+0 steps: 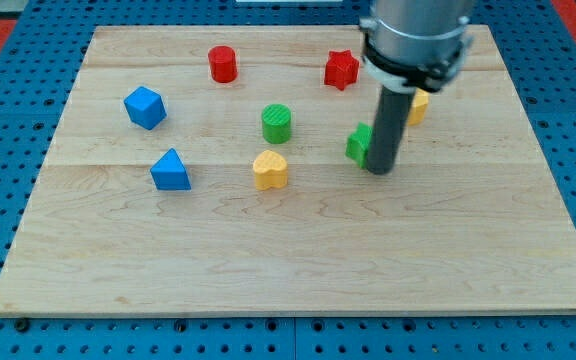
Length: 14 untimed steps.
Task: Place the green star and yellow hexagon horizontal to each other
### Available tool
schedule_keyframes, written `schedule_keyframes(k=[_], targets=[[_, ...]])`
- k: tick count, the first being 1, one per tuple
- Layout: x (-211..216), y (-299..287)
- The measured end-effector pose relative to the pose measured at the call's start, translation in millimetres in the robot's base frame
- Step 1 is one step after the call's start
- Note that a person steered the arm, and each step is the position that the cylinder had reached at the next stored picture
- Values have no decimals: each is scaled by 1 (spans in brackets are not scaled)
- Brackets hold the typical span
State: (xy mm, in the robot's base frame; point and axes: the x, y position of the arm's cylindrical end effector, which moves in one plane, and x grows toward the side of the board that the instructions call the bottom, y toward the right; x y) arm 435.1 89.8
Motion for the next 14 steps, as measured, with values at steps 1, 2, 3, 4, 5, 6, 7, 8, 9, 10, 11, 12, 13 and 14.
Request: schedule_keyframes(k=[1,2,3,4,5,6,7,8,9,10,11,12,13,14], targets=[[-16,-16],[-34,-42],[-57,-52],[-64,-46],[-56,12],[-58,48],[-82,44],[-104,-3],[-107,-40],[-107,-43],[-107,-57],[-118,-67],[-161,-67],[-181,-114]])
